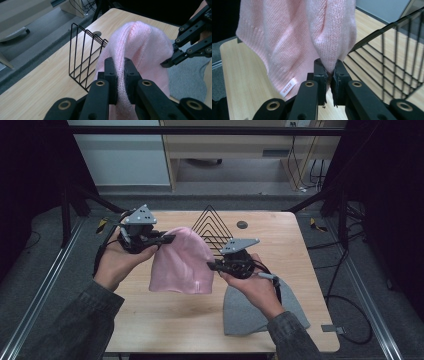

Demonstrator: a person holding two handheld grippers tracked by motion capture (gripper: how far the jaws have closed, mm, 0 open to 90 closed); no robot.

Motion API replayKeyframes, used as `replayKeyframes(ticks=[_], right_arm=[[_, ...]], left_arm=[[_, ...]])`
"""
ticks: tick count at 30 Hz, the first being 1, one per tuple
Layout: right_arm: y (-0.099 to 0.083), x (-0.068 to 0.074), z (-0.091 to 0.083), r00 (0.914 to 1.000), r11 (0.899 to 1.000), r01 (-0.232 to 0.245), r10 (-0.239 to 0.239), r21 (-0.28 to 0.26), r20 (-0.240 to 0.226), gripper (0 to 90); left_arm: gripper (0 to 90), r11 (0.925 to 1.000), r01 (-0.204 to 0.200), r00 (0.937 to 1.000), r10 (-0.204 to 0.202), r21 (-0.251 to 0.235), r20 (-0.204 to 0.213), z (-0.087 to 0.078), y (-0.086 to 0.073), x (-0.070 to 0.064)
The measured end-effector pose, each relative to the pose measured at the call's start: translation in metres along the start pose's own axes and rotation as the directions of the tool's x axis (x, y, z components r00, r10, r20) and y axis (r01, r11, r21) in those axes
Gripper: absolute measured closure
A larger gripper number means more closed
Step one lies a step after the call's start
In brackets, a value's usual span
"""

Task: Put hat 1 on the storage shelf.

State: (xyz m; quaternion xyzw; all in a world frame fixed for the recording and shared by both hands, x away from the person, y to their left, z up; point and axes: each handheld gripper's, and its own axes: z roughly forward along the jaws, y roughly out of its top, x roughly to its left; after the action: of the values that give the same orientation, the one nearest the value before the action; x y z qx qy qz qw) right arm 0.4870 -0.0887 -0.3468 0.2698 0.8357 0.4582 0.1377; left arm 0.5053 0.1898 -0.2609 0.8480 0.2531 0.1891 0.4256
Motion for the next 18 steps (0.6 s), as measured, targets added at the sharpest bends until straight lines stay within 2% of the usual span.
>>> replayKeyframes(ticks=[6, 15, 18], right_arm=[[0.018, -0.013, -0.018, 0.9998, 1.0, 0.006, -0.006, -0.006, 0.021, 84.0], [0.034, -0.023, -0.027, 0.9991, 1.0, 0.005, -0.004, -0.017, 0.041, 84.0], [0.041, -0.026, -0.03, 0.9989, 1.0, 0.006, -0.005, -0.02, 0.047, 84.0]], left_arm=[[83.6, 0.9997, 0.004, 1.0, -0.004, -0.024, -0.002, -0.001, 0.011, 0.002], [83.6, 0.998, 0.026, 0.9994, -0.028, -0.057, -0.021, -0.004, 0.022, 0.007], [83.6, 0.9983, 0.017, 0.9995, -0.018, -0.056, -0.027, -0.007, 0.027, 0.007]])
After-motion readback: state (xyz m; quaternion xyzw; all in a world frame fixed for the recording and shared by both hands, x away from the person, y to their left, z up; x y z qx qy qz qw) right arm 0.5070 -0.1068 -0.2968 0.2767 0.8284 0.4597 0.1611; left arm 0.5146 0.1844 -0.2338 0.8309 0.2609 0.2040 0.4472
